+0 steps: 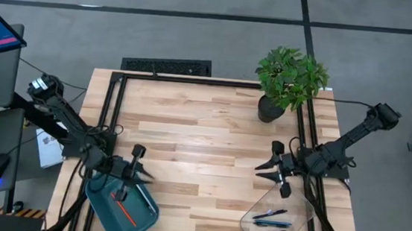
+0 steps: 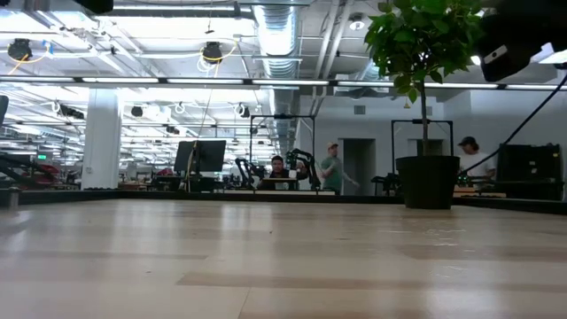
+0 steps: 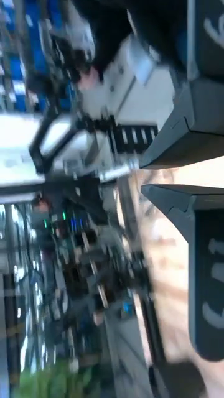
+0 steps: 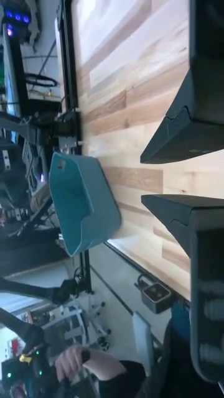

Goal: Sort pens & pencils
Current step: Return to Home Position

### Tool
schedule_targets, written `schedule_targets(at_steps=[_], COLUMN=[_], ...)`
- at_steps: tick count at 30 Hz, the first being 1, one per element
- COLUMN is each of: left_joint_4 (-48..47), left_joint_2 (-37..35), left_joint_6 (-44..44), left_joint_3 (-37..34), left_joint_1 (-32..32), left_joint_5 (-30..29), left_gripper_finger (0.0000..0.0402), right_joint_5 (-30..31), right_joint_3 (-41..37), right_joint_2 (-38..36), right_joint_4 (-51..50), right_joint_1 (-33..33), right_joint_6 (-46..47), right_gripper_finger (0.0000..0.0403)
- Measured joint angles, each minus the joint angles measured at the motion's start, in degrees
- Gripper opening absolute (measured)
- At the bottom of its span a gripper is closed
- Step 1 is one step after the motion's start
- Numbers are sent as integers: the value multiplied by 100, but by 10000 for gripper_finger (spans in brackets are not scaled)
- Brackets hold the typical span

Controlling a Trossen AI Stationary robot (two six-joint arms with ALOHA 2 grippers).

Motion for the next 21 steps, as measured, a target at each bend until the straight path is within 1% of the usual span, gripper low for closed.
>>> schedule_targets(at_steps=[2, 5, 7, 9, 12, 13, 15, 18, 19, 21], left_joint_4=[-10, -23, -28, -184, -462, -589, -842, -1329, -1453, -1600], left_joint_2=[-39, -135, -257, -455, -779, -892, -1115, -1360, -1408, -1457], left_joint_6=[102, 177, 233, 329, 373, 373, 317, 206, 107, -121], left_joint_3=[-73, -182, -225, -229, -227, -227, -227, -225, -225, -225], left_joint_1=[83, 365, 607, 859, 1309, 1475, 1828, 2350, 2503, 2781], left_joint_5=[-407, -1086, -1131, -1060, -812, -648, -163, 786, 1004, 1260], left_gripper_finger=[43, 43, 43, 43, 43, 43, 43, 43, 43, 43], right_joint_5=[70, 377, 563, 613, 619, 622, 638, 638, 637, 585], right_joint_3=[0, 0, 0, 0, 0, 0, 0, 0, 0, 0], right_joint_2=[-2, -1, 0, -12, -17, -17, -17, -17, -17, -17], right_joint_4=[4, 10, 0, 4, 7, 2, 4, 2, 2, 2], right_joint_1=[-106, -292, -439, -617, -905, -1016, -1238, -1557, -1650, -1798], right_joint_6=[0, -1, -23, -116, -156, -160, -164, -235, -287, -398], right_gripper_finger=[113, 113, 113, 113, 113, 113, 113, 113, 113, 113])
